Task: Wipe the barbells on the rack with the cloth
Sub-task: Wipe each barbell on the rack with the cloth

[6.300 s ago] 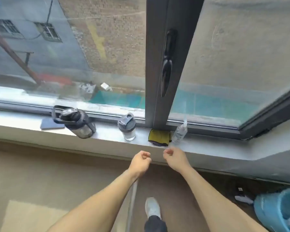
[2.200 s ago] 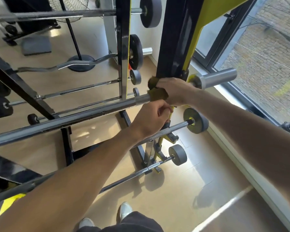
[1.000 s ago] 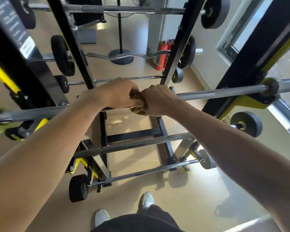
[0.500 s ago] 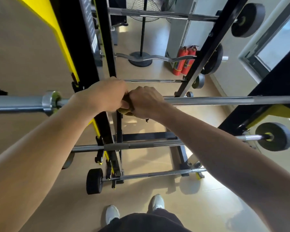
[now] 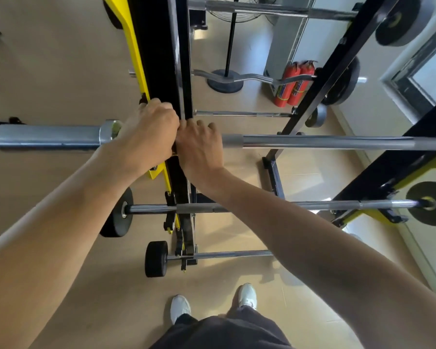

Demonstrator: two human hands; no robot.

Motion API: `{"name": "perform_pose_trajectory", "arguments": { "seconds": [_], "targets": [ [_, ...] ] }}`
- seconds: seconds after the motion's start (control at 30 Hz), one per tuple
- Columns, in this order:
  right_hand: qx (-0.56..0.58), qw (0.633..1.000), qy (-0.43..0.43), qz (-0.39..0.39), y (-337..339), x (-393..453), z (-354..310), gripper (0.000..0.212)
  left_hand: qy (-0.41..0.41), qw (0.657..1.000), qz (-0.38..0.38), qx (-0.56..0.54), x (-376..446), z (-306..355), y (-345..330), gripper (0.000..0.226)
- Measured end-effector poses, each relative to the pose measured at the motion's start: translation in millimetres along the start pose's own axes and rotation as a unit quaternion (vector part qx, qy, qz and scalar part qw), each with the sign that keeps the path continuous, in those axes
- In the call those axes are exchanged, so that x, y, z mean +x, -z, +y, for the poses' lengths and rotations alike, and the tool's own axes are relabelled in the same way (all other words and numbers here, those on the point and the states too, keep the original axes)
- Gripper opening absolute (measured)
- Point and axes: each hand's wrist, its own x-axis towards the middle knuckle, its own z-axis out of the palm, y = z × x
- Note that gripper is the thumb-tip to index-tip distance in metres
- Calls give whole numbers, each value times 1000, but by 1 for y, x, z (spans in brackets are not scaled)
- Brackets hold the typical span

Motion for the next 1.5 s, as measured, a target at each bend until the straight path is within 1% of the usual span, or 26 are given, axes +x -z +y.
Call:
{"name": "perform_pose_trajectory", "arguments": {
  "seconds": [0.07,0.2,0.3,0.4,0.5,0.63,0.67,0.7,0.73,0.8,0.87,0.93,0.97,1.03,1.07,1.13,1.17,1.2,1.27,1.3,1.33,1.37,1.4,1.43,1.47,1.5],
  "targets": [
    [-6,999,22,37,-7,-5,5,14,17,999,31,0,-3,2,0,19],
    [14,994,59,94,-27,-24,6,41,21,996,77,26,-6,4,-1,17],
    [55,990,95,90,-36,-37,15,52,35,995,91,11,-8,16,-3,10],
    [116,977,140,109,-36,-42,27,49,45,993,106,-39,-13,29,-6,21],
    [170,963,159,135,-40,-52,39,47,38,981,158,-101,-22,42,-9,33],
    [286,935,136,158,-49,-78,52,49,23,954,260,-147,-49,64,-40,15],
    [320,928,116,152,-54,-89,56,48,21,948,271,-165,-57,71,-53,7],
    [349,923,90,137,-59,-100,59,46,27,943,270,-193,-64,77,-68,8],
    [378,918,59,104,-64,-112,62,44,38,938,245,-240,-70,83,-84,17],
    [431,902,-14,0,-72,-132,66,37,88,914,142,-370,-78,92,-114,27],
    [462,871,-121,-112,-83,-143,71,35,159,877,28,-452,-82,95,-149,23],
    [491,808,-262,-195,-91,-146,79,35,210,843,-64,-491,-86,94,-180,17],
    [504,771,-314,-230,-95,-145,85,33,233,822,-104,-508,-89,94,-192,22],
    [524,717,-346,-305,-98,-143,97,27,265,772,-164,-554,-93,95,-205,39],
    [525,708,-341,-328,-101,-141,101,25,266,747,-179,-583,-95,95,-208,46],
    [526,702,-356,-322,-110,-137,109,30,257,704,-194,-633,-96,96,-213,49],
    [539,689,-376,-306,-117,-133,111,36,254,697,-195,-642,-96,95,-217,49],
    [559,666,-400,-290,-122,-127,112,42,257,695,-187,-645,-95,95,-221,47],
    [624,594,-439,-255,-131,-117,112,50,303,692,-153,-637,-93,96,-230,29],
    [661,553,-451,-230,-135,-113,111,51,339,674,-134,-642,-90,97,-233,26],
    [685,531,-454,-207,-137,-110,107,52,379,647,-119,-651,-86,99,-235,30],
    [677,557,-443,-187,-137,-110,102,54,413,623,-113,-655,-83,99,-239,37],
    [628,638,-411,-175,-137,-111,97,60,435,615,-117,-648,-79,100,-242,40],
    [545,743,-346,-176,-138,-113,91,65,450,616,-128,-635,-77,100,-245,40],
    [461,828,-255,-193,-141,-116,85,67,458,623,-141,-618,-76,100,-248,40],
    [395,879,-153,-220,-145,-117,79,67,464,628,-149,-606,-76,100,-252,38]
  ]
}}
